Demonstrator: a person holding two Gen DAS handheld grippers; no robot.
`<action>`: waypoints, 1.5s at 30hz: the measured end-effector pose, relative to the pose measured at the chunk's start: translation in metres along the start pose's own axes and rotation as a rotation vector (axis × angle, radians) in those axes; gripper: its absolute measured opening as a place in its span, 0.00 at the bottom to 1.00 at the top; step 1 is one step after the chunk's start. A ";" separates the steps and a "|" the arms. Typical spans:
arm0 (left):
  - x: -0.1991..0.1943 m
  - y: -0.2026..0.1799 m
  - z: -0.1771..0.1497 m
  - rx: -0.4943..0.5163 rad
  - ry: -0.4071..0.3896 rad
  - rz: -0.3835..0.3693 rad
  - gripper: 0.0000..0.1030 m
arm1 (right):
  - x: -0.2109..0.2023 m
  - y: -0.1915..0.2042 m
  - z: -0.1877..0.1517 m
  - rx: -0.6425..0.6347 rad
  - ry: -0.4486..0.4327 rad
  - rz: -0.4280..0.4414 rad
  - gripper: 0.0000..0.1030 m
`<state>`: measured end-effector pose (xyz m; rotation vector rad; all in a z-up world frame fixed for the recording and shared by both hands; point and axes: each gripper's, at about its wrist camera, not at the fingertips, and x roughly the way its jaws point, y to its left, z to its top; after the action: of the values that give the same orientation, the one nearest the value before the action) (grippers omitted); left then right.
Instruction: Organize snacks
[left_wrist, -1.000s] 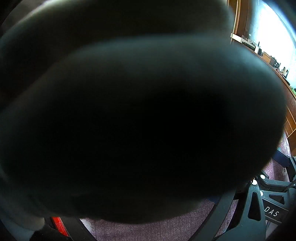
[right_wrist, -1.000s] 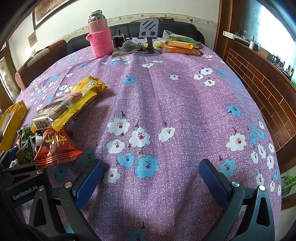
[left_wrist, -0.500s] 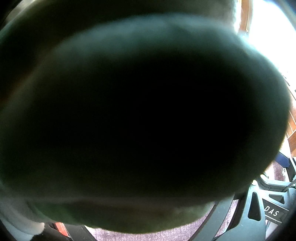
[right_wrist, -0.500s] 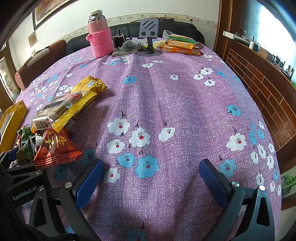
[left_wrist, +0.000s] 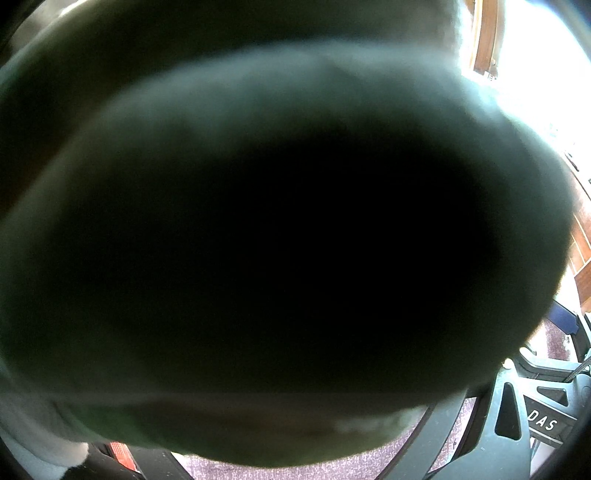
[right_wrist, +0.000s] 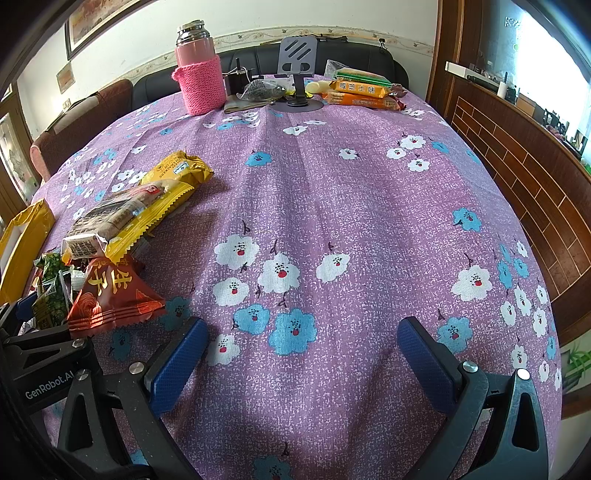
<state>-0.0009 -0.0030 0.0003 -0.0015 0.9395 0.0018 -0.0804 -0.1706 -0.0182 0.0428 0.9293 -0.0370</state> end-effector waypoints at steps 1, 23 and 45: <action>0.000 0.000 0.000 0.000 0.000 0.000 1.00 | 0.000 0.000 0.000 0.000 0.000 0.000 1.00; 0.002 -0.003 0.001 -0.003 0.000 0.001 1.00 | 0.000 0.000 0.000 0.000 0.000 0.000 1.00; 0.002 -0.003 0.000 -0.004 -0.001 0.000 1.00 | 0.001 0.001 0.000 0.000 0.000 0.000 1.00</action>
<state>0.0000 -0.0064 -0.0014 -0.0050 0.9387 0.0034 -0.0801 -0.1701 -0.0188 0.0426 0.9291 -0.0371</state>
